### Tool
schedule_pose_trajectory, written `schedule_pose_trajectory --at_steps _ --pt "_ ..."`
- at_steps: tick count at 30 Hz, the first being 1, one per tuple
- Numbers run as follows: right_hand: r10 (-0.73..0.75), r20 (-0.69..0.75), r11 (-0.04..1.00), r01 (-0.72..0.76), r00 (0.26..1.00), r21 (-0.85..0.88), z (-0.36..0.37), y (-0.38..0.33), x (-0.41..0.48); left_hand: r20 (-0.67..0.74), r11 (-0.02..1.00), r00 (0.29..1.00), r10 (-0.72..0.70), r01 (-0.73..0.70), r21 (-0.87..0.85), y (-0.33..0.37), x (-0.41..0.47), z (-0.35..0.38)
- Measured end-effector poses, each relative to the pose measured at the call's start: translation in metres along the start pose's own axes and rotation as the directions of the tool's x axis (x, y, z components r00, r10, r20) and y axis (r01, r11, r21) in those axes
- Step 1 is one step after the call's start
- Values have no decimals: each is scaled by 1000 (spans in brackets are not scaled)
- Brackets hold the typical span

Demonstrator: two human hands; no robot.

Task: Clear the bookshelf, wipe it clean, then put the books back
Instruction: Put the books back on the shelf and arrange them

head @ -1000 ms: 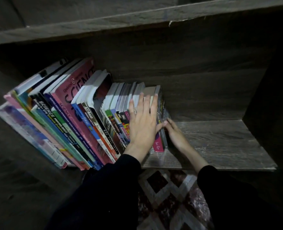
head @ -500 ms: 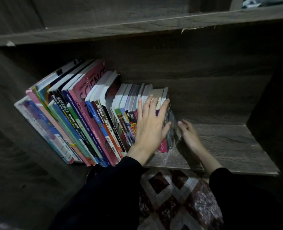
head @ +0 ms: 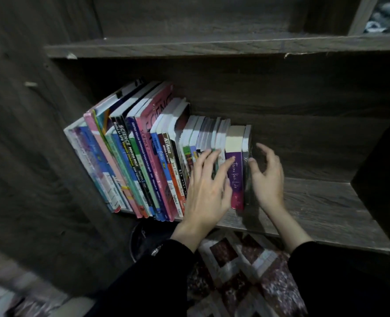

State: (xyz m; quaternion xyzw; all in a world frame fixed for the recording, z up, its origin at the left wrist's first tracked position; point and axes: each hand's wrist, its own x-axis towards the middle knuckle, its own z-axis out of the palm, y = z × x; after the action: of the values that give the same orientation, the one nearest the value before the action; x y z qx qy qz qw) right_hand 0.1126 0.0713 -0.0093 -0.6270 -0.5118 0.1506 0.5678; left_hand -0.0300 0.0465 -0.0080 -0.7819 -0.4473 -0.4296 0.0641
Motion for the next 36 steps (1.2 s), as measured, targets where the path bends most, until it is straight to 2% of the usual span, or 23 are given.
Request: schedule_pose_trajectory --at_steps 5,8,12,17,19,24,26,32,36 --pt "-308 -133 950 297 942 -99 18 -25 -22 -45 995 994 -101 100 -14 -14 -24 -21" --pt "-394 -73 919 391 916 -56 33 -35 -40 -85 979 975 -203 202 -27 -25 -38 -34" --pt "-415 42 909 416 909 -29 56 -40 -62 -135 929 919 -371 368 -46 -47 -57 -48" --pt "-536 68 831 540 842 -135 75 -64 -65 -67 851 848 -525 524 -35 -70 -71 -60" --pt "-571 148 785 589 808 -190 77 -79 -56 -16 830 830 -557 557 -38 -73 -71 -65" --pt "-517 478 696 674 710 -248 78 -105 -24 -39 866 865 -500 497 -64 -75 -66 -71" --pt "-482 556 675 692 677 -256 76 -106 -14 -54 880 879 -474 470 -76 -74 -62 -74" --pt "-466 619 621 732 632 -280 74 -109 7 -76 922 920 -385 379 -79 -64 -45 -80" --pt "-469 658 636 743 589 -211 73 -118 12 -104 929 924 -369 363 -67 -61 -39 -80"
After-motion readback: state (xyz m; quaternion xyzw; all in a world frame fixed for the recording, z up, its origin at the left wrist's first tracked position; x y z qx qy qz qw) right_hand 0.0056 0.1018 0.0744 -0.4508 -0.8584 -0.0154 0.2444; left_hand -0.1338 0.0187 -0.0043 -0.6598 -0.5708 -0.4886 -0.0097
